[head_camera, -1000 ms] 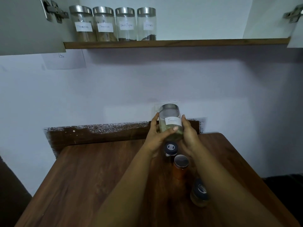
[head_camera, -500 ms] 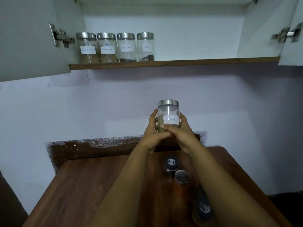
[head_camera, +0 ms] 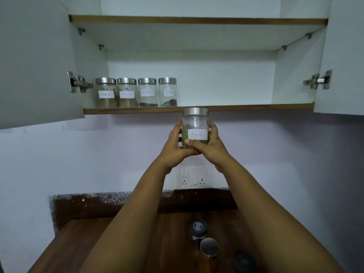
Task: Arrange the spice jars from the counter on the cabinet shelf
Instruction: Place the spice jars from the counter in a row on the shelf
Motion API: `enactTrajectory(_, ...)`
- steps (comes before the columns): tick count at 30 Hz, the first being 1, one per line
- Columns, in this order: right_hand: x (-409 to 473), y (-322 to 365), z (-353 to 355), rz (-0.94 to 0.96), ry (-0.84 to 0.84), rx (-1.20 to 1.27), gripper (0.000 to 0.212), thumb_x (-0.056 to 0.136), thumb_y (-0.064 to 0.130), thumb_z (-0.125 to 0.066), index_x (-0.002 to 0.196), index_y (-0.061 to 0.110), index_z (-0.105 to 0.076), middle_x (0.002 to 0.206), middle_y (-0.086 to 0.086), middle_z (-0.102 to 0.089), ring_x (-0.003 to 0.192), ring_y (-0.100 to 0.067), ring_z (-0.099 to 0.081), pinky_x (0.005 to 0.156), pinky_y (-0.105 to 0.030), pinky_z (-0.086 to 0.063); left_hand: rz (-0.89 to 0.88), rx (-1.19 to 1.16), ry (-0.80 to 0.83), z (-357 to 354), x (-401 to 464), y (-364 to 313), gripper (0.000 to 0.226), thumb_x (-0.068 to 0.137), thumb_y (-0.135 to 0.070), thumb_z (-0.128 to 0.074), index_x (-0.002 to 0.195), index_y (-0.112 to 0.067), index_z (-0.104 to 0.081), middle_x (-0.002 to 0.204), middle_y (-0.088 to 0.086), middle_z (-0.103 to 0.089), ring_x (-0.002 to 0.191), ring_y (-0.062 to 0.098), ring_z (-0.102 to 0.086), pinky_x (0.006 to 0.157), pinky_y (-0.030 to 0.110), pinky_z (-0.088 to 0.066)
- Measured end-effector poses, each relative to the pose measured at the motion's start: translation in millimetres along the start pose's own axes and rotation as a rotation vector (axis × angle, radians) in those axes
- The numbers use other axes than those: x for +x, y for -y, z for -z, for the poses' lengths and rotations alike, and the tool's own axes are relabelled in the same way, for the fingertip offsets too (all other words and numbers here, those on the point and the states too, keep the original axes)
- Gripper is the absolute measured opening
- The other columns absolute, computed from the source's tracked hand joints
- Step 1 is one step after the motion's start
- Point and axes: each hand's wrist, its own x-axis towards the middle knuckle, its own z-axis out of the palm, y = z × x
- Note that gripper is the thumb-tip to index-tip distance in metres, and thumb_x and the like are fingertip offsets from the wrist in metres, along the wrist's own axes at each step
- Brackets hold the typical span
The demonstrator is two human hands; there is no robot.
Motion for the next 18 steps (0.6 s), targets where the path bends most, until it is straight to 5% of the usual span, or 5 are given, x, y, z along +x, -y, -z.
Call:
enactTrajectory(8, 45, 40, 19, 0.283, -0.113, -0.265, 0.113, 0.068, 0.043, -0.085, 0.154, 0.029, -0.013, 0.146, -0.002, -0.038, 0.13, -0.018, -0.044, 0.103, -0.037, -0.047, -0.156, 0.033, -0.127, -3, 43, -30, 0.109, 0.077, -0.011, -0.08, 0.153, -0.042, -0.009, 0.142, -0.007, -0.043, 0.123, 0.004, -0.05, 0.087, 0.017, -0.052)
enactTrajectory(12, 71, 58, 24, 0.355, -0.102, -0.283, 0.109, 0.066, 0.045, -0.085, 0.151, 0.026, -0.02, 0.134, 0.001, -0.053, 0.117, -0.015, -0.055, 0.089, -0.026, -0.049, -0.203, 0.209, -0.167, 10, 69, -43, 0.116, 0.074, -0.015, -0.083, 0.153, -0.041, -0.002, 0.134, 0.002, -0.03, 0.123, 0.017, -0.05, 0.105, 0.04, -0.047)
enactTrajectory(18, 116, 74, 32, 0.317, -0.097, -0.306, 0.107, 0.065, 0.051, -0.084, 0.149, 0.026, -0.022, 0.123, 0.006, -0.056, 0.106, -0.014, -0.058, 0.07, -0.017, -0.049, -0.295, 0.459, -0.192, 28, 116, -47, 0.117, 0.075, -0.034, -0.081, 0.155, -0.03, 0.005, 0.14, -0.001, -0.041, 0.121, 0.018, -0.054, 0.1, 0.042, -0.049)
